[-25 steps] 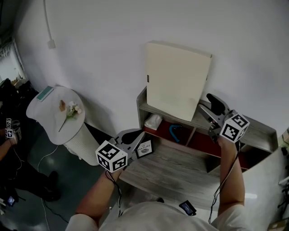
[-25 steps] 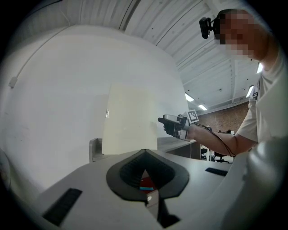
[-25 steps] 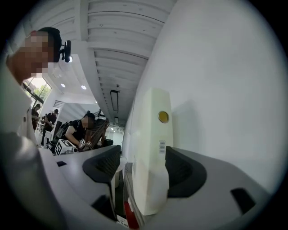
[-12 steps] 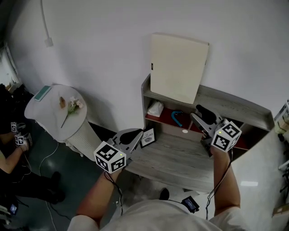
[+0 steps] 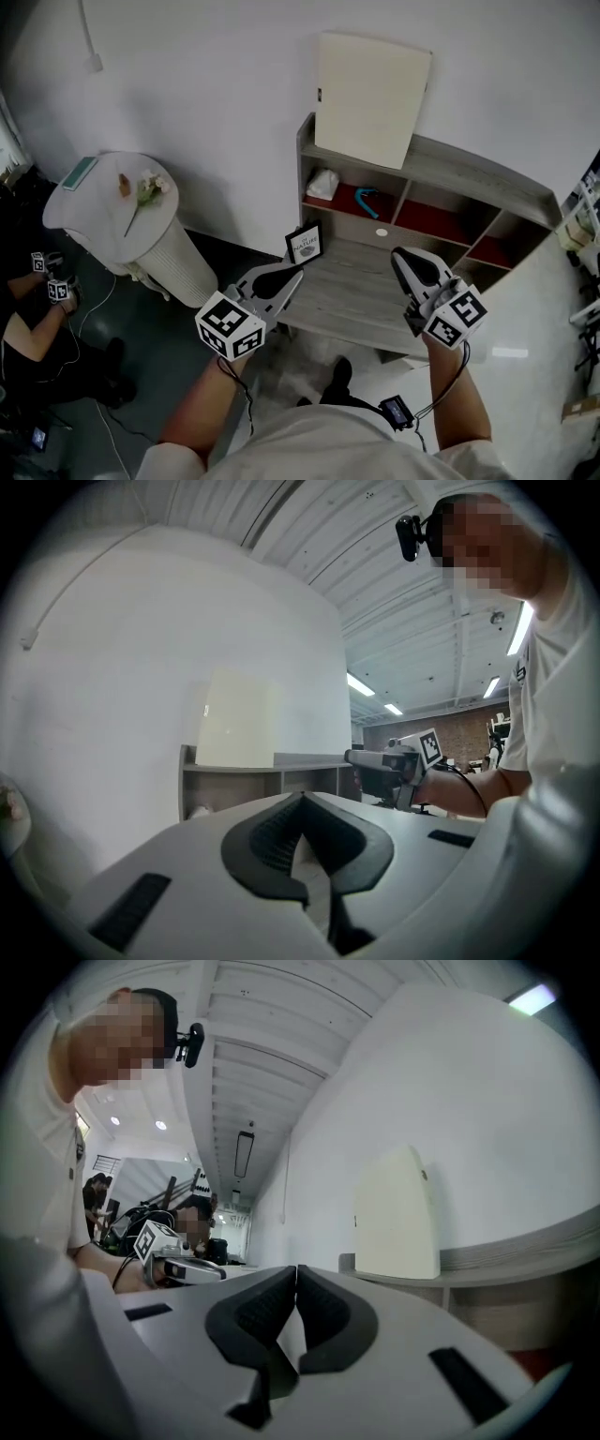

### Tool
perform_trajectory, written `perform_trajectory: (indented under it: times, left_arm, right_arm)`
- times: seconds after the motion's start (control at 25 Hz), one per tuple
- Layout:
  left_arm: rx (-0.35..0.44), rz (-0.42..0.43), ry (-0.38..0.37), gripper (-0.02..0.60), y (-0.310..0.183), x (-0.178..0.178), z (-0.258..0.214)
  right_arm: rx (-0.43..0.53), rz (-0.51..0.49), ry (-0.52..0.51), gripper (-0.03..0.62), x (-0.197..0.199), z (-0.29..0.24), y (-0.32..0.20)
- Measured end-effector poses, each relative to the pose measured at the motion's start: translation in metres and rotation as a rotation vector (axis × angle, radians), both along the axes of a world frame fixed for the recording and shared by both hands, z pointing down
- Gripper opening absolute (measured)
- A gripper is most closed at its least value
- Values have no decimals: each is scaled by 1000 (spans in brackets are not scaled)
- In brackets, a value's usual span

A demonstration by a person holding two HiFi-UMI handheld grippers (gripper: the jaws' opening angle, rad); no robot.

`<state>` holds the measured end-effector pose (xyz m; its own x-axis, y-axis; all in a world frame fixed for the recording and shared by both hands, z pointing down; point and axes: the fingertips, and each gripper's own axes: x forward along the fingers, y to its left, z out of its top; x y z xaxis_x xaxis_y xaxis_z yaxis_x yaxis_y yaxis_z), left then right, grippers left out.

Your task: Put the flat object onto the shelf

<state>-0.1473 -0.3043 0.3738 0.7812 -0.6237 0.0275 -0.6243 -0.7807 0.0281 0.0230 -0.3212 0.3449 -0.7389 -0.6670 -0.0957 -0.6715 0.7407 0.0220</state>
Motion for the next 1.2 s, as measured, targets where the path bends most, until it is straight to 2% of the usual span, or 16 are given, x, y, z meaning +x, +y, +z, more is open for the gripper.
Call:
perform_trajectory:
  times: [0.16, 0.48, 0.72, 0.92, 1.2]
  left_arm:
    - [44, -5, -58, 14, 29, 7, 8]
    - [38, 22, -6, 14, 74, 27, 12]
    - [21, 21, -3, 14, 106, 53, 14]
    - [8, 4, 12, 14, 130, 89, 15]
    - [-20, -29, 19, 14, 179, 137, 28]
  right_arm:
    - [-29, -19, 15, 20, -17, 25, 42]
    - [-24, -41, 40, 20, -20, 38, 104]
    - [-19, -53, 58, 20, 5, 46, 142]
    - [-51, -80, 29, 20, 36, 55, 167]
    - [-73, -120, 44, 20, 80, 68, 216]
